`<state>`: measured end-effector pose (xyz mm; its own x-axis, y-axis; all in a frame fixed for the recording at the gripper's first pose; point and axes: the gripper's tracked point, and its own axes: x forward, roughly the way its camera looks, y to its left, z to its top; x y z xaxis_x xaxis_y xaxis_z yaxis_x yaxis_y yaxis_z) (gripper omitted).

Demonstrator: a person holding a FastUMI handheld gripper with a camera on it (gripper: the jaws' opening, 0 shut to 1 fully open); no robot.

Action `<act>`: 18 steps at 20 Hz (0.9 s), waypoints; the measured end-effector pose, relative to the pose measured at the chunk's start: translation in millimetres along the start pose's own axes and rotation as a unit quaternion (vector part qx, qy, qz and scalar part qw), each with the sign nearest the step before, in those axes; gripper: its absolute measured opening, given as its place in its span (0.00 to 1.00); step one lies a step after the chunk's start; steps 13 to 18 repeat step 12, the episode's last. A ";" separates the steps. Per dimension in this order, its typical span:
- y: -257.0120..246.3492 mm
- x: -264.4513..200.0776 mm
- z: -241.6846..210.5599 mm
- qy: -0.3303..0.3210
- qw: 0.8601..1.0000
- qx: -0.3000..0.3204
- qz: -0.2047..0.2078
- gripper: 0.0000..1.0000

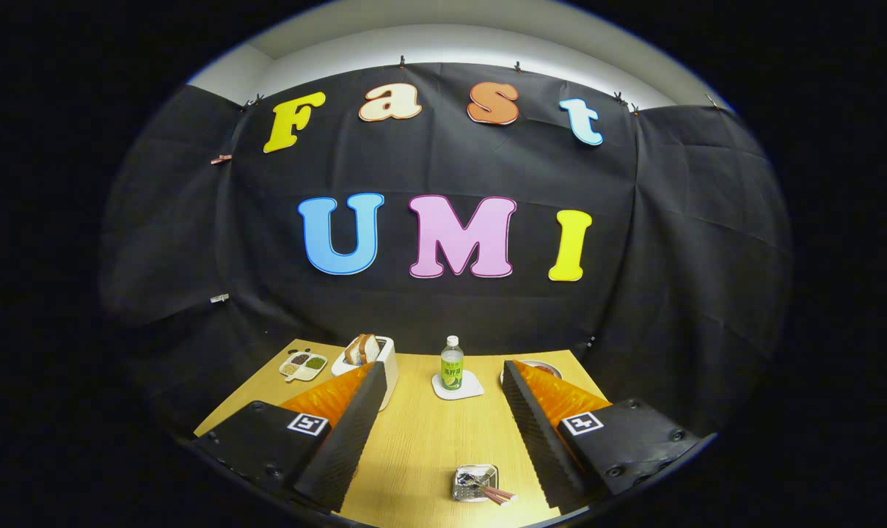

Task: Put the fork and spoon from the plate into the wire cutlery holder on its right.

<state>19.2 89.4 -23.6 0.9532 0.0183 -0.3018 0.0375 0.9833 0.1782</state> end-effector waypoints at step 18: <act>-19.7 19.5 1.5 0.008 1.000 0.010 0.027 0.99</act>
